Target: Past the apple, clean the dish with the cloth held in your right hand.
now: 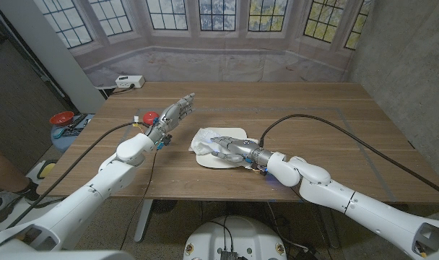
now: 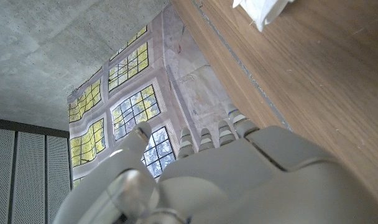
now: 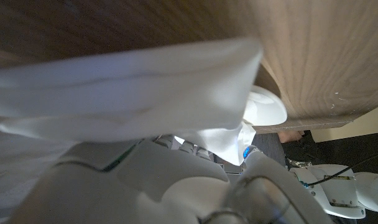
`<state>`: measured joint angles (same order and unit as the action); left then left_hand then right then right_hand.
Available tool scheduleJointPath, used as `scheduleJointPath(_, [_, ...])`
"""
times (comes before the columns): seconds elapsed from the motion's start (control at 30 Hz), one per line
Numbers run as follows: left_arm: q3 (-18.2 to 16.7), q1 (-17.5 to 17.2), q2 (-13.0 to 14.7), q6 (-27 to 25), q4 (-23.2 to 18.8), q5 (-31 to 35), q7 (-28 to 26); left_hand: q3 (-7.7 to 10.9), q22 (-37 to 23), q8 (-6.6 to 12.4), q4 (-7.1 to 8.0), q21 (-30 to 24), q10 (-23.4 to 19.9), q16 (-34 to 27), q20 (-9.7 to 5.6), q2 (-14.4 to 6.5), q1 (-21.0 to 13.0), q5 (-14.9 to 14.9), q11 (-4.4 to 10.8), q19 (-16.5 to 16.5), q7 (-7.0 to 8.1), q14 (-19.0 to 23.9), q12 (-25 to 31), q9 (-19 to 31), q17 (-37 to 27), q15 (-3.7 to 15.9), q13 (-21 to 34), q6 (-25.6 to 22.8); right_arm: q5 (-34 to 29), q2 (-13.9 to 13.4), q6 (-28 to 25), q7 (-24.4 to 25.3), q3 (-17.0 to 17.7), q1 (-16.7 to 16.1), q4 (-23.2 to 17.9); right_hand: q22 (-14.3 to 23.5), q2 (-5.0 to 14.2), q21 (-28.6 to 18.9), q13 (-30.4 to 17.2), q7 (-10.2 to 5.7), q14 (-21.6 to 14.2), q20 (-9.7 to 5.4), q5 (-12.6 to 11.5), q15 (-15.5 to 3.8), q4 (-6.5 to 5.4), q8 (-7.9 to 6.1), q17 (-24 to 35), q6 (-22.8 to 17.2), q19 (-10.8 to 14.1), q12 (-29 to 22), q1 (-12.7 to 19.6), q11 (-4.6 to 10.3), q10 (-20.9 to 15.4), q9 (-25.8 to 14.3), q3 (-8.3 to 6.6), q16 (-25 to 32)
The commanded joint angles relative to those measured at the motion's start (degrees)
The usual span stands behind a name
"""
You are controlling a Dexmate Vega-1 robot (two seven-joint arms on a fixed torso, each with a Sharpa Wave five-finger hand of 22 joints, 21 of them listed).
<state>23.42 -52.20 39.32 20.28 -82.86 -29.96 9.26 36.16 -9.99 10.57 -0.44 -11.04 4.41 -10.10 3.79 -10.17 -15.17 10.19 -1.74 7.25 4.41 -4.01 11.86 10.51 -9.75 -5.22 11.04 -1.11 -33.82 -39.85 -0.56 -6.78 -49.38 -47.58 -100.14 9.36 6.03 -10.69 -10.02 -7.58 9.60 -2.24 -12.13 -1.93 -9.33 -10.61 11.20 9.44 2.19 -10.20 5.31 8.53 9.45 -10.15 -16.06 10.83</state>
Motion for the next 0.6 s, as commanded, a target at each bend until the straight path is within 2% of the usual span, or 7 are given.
scheduleJointPath(0.03, [-1.29, -0.69, -0.22, 2.52, 0.21, 0.38, -1.41, -0.26, -0.17, -0.02, 0.8, -0.19, 0.44, -0.38, -0.01, 0.15, 0.77, -0.08, 0.22, -0.32, 0.52, -0.07, 0.16, 0.26, -0.44, 0.14, 0.18, 0.54, 2.75, 0.48, -0.41, -1.35, -0.44, 0.37, 1.37, 0.36, 3.93, -0.3, -0.08, -0.18, 0.77, -0.65, -0.3, -0.92, -0.01, -0.28, 0.18, 0.23, 0.45, -0.3, -0.86, 0.5, 0.05, -0.14, -0.33, 0.49])
scheduleJointPath(0.37, [-3.08, -3.25, -0.83, 6.57, 1.29, 0.83, -4.03, -0.91, -0.18, -0.01, 2.07, -0.33, -0.11, -0.62, 0.0, 0.57, 2.07, -0.31, 0.41, -0.06, 1.04, 0.36, 0.38, 0.27, -0.61, 0.28, 0.18, 0.73, 4.01, 1.68, 1.12, -2.2, -1.49, 2.5, 4.1, 0.36, 3.8, -0.3, -0.08, -0.15, 0.65, -0.75, -0.28, -1.07, -0.1, -0.25, 0.22, 0.23, 0.49, -0.29, -1.19, 0.5, 0.1, -0.14, -0.41, 0.57])
scheduleJointPath(0.6, [-4.23, -4.95, -2.23, 10.41, 3.47, 1.6, -6.47, -1.2, -0.18, 0.01, 2.78, -0.42, -0.56, -0.76, 0.11, 0.69, 2.77, -0.41, 0.51, 0.16, 1.29, 0.78, 0.54, 0.26, -0.64, 0.47, 0.17, 0.81, 4.75, 2.72, 3.56, -2.44, -2.28, 4.56, 7.13, 0.36, 3.75, -0.3, -0.08, -0.13, 0.62, -0.86, -0.28, -1.16, -0.13, -0.22, 0.22, 0.24, 0.5, -0.31, -1.4, 0.58, 0.07, -0.15, -0.5, 0.59])
